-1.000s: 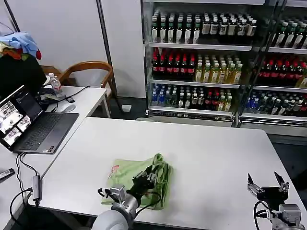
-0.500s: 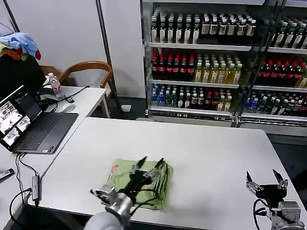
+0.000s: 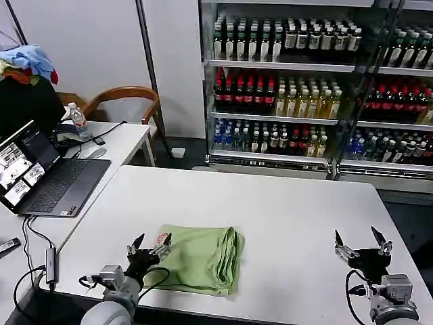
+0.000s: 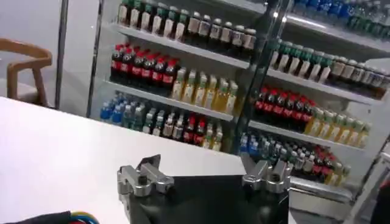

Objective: Fold and organize the clothes.

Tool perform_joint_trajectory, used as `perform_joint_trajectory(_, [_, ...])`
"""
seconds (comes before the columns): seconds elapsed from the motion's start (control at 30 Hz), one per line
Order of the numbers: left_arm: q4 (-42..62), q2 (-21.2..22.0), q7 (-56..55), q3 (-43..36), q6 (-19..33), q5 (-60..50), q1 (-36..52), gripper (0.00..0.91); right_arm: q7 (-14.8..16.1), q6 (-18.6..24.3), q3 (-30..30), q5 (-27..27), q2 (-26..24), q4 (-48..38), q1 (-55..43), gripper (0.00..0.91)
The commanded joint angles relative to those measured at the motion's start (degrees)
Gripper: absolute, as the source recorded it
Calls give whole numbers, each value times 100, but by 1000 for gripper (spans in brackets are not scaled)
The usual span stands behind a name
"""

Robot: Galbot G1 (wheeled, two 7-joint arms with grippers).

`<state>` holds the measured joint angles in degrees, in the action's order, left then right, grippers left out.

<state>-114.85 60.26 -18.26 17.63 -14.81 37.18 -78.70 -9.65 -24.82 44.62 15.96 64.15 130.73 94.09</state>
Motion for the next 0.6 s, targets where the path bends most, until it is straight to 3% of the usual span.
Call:
perform_joint_trajectory(0.03, [539, 75, -65, 137, -60, -34, -23, 907, 2, 7, -34, 1, -25, -35, -116, 907])
perform_joint_trajectory(0.6, [785, 101, 85, -340, -119, -420, 112, 907, 1, -5, -84, -40, 14, -184, -221, 907])
